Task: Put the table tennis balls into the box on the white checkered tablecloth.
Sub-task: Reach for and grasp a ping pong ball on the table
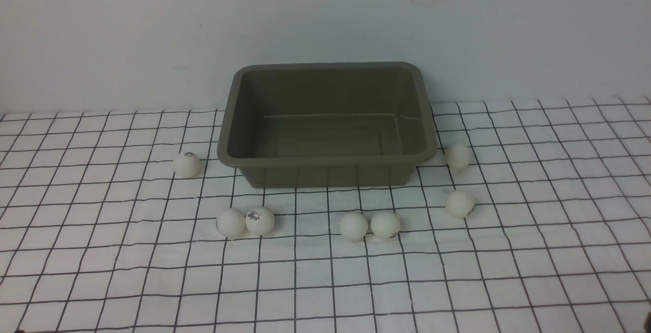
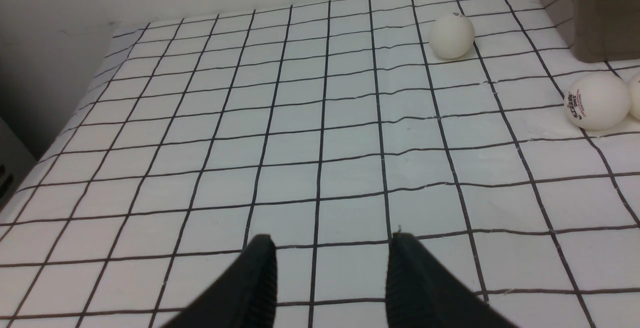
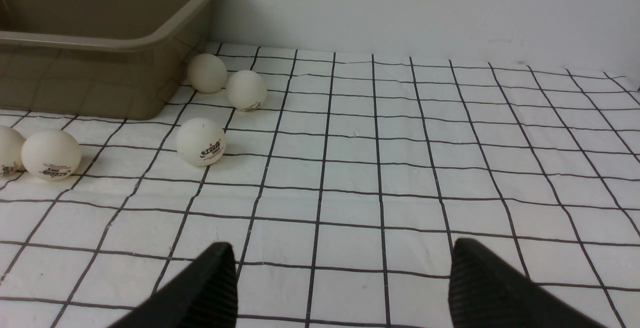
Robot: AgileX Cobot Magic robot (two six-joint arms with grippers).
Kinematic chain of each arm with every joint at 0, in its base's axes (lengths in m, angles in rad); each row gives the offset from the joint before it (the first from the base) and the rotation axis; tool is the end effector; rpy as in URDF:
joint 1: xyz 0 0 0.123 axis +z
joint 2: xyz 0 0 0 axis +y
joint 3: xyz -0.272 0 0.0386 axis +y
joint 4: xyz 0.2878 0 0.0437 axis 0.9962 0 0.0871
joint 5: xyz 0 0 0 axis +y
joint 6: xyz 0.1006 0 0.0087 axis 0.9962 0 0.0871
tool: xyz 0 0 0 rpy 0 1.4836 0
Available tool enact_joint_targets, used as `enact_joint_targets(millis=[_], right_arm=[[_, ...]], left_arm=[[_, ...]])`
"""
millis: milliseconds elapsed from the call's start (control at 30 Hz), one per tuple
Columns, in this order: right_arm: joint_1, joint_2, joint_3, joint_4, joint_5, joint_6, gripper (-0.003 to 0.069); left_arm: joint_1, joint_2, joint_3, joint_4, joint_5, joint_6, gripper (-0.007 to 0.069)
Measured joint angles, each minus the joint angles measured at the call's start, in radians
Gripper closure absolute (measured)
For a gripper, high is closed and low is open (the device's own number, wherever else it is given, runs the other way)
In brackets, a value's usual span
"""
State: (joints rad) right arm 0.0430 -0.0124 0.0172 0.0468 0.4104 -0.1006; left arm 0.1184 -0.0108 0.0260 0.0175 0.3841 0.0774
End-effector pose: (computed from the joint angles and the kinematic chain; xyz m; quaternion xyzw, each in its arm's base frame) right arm 0.1109 0.0067 0.1680 -0.0463 0.8116 0.0033 0.5823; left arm 0.1112 0.0139 0.1669 -0.0119 0.8083 0.0649 0.5850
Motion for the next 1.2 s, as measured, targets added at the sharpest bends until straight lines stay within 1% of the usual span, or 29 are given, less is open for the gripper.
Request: enact_joint_targets(millis=[533, 567, 667, 800, 900, 933, 967, 1033, 1167, 1200], right_arm=[[0.0, 0.0, 0.001, -0.008, -0.013, 0.0, 0.0144], [0.0, 0.0, 0.002, -0.002, -0.017, 0.003, 0.0144], [0.0, 0.0, 0.002, 0.068, -0.06, 0.049, 0.0144], [0.0, 0.0, -0.105, 0.094, -0.056, 0.07, 0.0144], [0.0, 0.0, -0.192, 0.091, -0.008, 0.074, 0.0144], [0.0, 0.004, -0.275, 0.089, 0.076, 0.079, 0.0144], [0.0, 0.006, -0.284, 0.089, 0.086, 0.079, 0.0144], [0.0, 0.058, -0.389, 0.068, 0.2, 0.101, 0.0144], [0.0, 0.162, -0.499, 0.044, 0.332, 0.119, 0.0144], [0.0, 0.209, -0.535, 0.043, 0.392, 0.12, 0.0144]], left_arm=[[0.0, 0.0, 0.0, 0.0, 0.0, 0.0, 0.0346], [0.0, 0.0, 0.0, 0.0, 0.0, 0.0, 0.0346], [0.0, 0.0, 0.0, 0.0, 0.0, 0.0, 0.0346], [0.0, 0.0, 0.0, 0.0, 0.0, 0.0, 0.0346], [0.0, 0.0, 0.0, 0.0, 0.0, 0.0, 0.0346], [0.0, 0.0, 0.0, 0.0, 0.0, 0.0, 0.0346], [0.0, 0.0, 0.0, 0.0, 0.0, 0.0, 0.0346], [0.0, 0.0, 0.0, 0.0, 0.0, 0.0, 0.0346], [0.0, 0.0, 0.0, 0.0, 0.0, 0.0, 0.0346], [0.0, 0.0, 0.0, 0.0, 0.0, 0.0, 0.0346]])
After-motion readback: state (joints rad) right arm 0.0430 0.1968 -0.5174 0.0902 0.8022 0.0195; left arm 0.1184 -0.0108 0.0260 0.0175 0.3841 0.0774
